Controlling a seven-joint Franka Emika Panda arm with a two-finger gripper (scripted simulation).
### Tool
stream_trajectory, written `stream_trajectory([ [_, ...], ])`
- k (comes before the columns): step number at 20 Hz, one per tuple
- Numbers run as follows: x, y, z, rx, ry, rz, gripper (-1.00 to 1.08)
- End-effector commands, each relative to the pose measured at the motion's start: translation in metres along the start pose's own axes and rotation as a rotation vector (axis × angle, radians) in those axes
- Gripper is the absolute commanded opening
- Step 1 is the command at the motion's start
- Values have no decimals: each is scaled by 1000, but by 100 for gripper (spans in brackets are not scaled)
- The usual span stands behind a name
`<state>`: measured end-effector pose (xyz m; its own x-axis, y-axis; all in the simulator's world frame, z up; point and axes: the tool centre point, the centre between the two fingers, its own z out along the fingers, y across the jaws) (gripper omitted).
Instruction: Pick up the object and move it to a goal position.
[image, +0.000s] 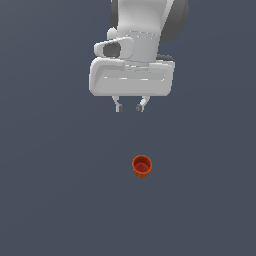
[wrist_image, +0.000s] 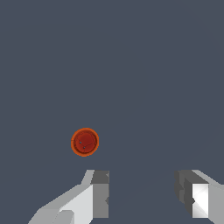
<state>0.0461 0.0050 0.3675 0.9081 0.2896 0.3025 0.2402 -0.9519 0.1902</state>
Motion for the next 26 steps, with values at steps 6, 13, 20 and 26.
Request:
stream_trajectory([
  [6,30,20,-109,-52,186,-106,28],
  [13,37,45,-199,-71,347,-179,28],
  [20,31,81,-263,-64,489,-229,28],
  [26,21,118,-291,-37,591,-259,28],
])
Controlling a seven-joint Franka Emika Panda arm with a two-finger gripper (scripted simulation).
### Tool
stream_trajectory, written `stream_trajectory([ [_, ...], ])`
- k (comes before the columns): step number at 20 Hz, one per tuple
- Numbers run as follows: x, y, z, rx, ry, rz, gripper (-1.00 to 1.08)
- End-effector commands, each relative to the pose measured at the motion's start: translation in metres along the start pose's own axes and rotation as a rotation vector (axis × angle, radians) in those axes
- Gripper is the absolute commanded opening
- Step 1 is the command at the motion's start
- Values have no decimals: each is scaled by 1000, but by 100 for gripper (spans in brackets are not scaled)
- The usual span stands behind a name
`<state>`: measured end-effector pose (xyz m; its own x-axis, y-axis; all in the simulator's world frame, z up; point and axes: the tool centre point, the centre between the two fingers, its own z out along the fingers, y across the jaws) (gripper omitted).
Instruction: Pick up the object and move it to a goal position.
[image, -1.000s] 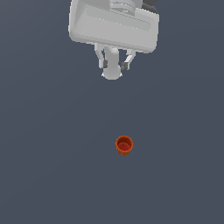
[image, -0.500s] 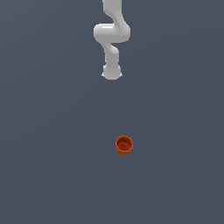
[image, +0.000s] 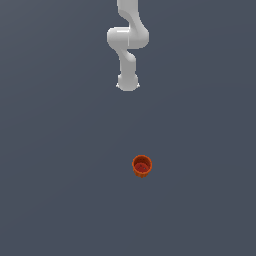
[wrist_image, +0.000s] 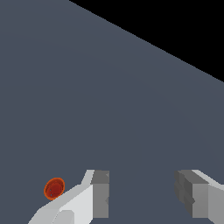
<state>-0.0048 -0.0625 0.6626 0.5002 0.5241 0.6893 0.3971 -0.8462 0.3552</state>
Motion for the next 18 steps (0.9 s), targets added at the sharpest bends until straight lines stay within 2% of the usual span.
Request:
stream_trajectory([
  [1,-4,15,-9,11,41,-7,28],
  [9,-33,58,-2,72,144,-13,28],
  [18,-83,80,67,181,209,-13,28],
])
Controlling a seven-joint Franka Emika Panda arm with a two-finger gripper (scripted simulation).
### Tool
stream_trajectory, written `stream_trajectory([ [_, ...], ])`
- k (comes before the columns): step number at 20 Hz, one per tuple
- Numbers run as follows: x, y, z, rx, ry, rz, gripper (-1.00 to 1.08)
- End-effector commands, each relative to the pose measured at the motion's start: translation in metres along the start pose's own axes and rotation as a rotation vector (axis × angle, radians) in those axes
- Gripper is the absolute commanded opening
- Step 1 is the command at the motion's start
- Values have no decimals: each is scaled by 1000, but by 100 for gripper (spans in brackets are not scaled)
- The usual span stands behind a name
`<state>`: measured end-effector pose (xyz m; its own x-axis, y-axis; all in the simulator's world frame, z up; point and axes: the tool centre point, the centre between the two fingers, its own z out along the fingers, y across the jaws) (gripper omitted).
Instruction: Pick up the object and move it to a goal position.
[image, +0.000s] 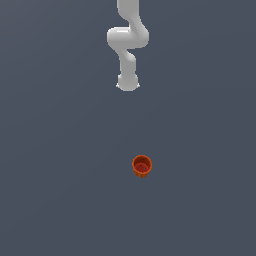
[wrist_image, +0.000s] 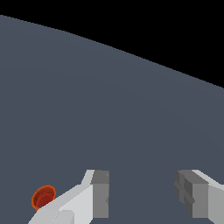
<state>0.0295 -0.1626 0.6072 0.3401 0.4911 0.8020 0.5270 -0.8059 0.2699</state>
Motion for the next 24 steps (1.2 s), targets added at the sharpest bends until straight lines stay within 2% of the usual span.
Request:
stream_trajectory([
  [1,-20,4,23,36,14,1,28],
  [7,-74,-3,94,136,25,3,28],
  [12,-122,-30,167,235,17,-3,28],
  [19,-194,-103,273,393,-16,-28,28],
  [24,-238,-162,330,491,-44,-53,28],
])
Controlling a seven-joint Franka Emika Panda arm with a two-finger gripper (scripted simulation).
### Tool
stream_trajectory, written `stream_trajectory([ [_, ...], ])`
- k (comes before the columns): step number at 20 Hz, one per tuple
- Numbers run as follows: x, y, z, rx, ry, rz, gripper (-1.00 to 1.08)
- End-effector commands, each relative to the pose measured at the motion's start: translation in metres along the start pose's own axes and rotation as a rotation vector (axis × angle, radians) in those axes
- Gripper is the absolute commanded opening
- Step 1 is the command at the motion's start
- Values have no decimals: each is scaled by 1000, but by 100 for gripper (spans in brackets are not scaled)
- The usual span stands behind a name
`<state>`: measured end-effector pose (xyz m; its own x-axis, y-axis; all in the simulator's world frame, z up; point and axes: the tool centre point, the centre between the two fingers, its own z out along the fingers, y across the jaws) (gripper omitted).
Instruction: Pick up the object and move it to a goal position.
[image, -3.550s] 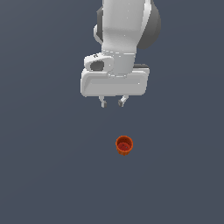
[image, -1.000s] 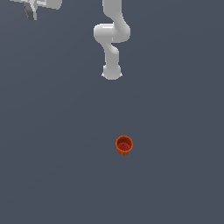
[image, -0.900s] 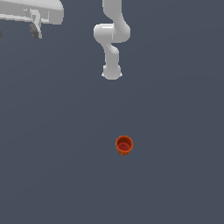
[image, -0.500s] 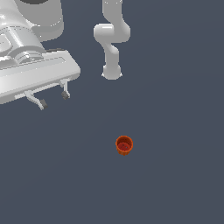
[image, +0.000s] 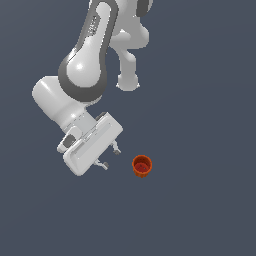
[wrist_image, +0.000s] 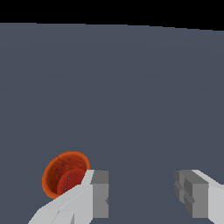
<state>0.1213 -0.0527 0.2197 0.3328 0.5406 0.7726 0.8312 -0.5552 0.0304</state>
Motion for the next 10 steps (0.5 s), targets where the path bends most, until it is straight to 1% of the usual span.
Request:
stream_trajectory([
  [1,-17,-15,35,45,-13,-11,28],
  [6,-42,-42,83,110,-36,-28,28],
  [10,-54,-56,106,141,-48,-37,28],
])
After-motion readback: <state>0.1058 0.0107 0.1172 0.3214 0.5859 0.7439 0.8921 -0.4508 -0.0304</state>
